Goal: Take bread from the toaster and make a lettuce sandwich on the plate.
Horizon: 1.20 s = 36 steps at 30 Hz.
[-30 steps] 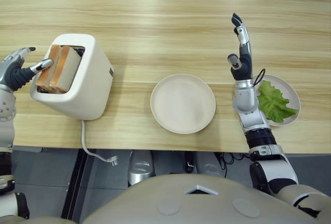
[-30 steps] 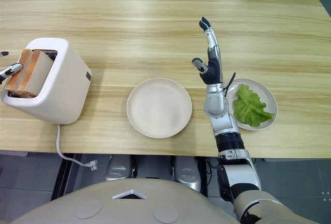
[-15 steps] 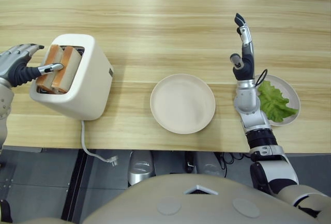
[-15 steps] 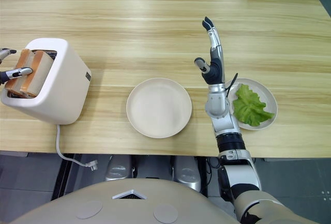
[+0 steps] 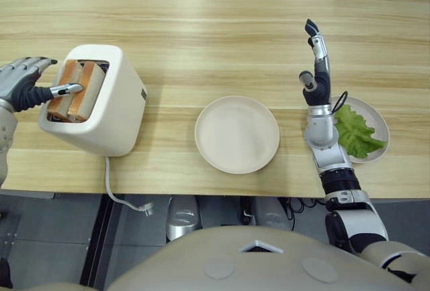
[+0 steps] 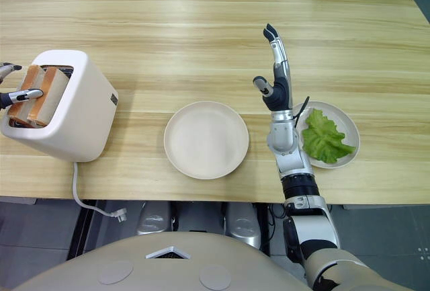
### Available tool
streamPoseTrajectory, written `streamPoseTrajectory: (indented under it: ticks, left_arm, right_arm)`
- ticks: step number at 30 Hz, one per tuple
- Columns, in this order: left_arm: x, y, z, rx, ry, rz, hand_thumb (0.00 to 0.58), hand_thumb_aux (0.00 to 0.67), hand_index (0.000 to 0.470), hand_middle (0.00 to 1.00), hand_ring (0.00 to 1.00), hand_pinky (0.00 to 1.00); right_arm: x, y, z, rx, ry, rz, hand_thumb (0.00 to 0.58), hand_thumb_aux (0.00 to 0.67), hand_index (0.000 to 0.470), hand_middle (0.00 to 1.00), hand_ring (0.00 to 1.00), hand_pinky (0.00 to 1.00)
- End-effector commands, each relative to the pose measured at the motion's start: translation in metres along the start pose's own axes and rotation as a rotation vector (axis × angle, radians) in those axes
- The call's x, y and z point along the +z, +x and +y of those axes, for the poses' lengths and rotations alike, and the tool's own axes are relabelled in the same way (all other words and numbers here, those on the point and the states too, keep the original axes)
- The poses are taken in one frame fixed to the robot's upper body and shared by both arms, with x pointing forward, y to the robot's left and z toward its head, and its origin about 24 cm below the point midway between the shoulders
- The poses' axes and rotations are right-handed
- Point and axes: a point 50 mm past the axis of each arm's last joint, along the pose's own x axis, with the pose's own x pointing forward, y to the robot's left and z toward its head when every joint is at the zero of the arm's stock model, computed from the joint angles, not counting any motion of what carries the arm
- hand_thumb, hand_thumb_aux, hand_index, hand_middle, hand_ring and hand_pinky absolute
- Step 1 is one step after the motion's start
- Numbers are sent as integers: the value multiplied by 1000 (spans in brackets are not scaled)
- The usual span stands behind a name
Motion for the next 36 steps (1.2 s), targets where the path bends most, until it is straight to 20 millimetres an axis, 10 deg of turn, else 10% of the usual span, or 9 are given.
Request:
streamPoseTrajectory:
  ticks: [1, 32, 34, 35, 36]
  left_arm:
    - [-1, 0, -5, -12, -46, -5, 0, 0, 0, 0, 0, 0]
    - [-21, 4, -10, 13, 4, 40, 0, 0, 0, 0, 0, 0]
    - [-17, 4, -8, 22, 28, 29, 75, 45, 31, 0, 0, 0]
    - [-15, 4, -7, 25, 34, 22, 447, 349, 240, 0, 0, 0]
    - [-12, 5, -7, 29, 41, 12, 511, 439, 301, 0, 0, 0]
  right_arm:
    - [-1, -1, -3, -8, -5, 7, 0, 0, 0, 0, 0, 0]
    - [1, -1, -1, 10, -7, 0, 0, 0, 0, 0, 0, 0]
    - [1, -1, -1, 12, -6, -1, 0, 0, 0, 0, 0, 0]
    - [1, -1, 0, 13, -6, -2, 0, 0, 0, 0, 0, 0]
    - [1, -1, 0, 13, -6, -2, 0, 0, 0, 0, 0, 0]
